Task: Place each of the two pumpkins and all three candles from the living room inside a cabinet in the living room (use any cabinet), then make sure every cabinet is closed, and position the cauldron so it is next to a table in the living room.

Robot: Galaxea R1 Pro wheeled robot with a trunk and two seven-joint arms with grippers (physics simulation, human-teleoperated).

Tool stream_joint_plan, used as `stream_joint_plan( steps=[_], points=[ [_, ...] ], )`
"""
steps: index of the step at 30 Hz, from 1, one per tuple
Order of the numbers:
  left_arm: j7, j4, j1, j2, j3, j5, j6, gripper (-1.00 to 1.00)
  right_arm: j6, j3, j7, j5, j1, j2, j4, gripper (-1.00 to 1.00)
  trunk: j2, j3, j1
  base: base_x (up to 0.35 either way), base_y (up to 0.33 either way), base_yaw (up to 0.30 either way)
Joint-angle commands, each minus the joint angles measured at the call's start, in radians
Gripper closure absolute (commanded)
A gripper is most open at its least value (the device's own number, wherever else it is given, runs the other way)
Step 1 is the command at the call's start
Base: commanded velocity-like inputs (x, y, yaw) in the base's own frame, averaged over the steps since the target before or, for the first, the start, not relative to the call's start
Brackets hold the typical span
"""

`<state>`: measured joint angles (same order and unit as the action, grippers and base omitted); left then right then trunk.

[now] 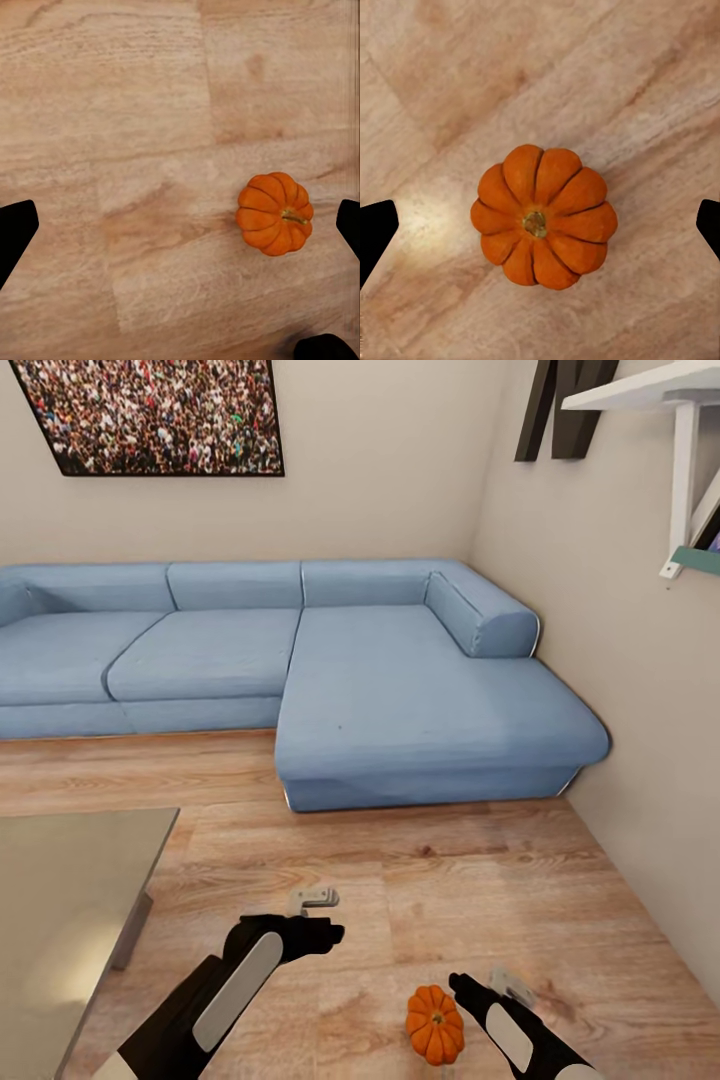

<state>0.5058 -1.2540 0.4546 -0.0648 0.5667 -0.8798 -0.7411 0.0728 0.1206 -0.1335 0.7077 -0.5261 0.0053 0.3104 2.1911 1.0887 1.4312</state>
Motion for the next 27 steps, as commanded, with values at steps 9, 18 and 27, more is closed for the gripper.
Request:
stream_joint_plan(
  steps=[9,18,27],
  points=[
    [0.005,-0.008,0.001,-0.002,0.002,-0.056,0.0,-1.0,0.004,0.007,0.06,0.003,0.0,0.001,-0.041,-1.0,0.064,0.029,0.034,0.0,0.0,0.0],
    [0.0,-0.038,0.001,-0.032,-0.019,-0.14,-0.001,-1.0,0.004,0.006,0.064,0.004,0.0,0.001,-0.048,-1.0,0.127,0.057,0.069,0.0,0.0,0.0],
    [-0.001,-0.067,0.001,-0.068,-0.021,-0.237,-0.001,-1.0,-0.028,0.007,0.079,0.002,0.0,0.001,-0.049,-1.0,0.19,0.085,0.103,0.0,0.0,0.0]
  ],
)
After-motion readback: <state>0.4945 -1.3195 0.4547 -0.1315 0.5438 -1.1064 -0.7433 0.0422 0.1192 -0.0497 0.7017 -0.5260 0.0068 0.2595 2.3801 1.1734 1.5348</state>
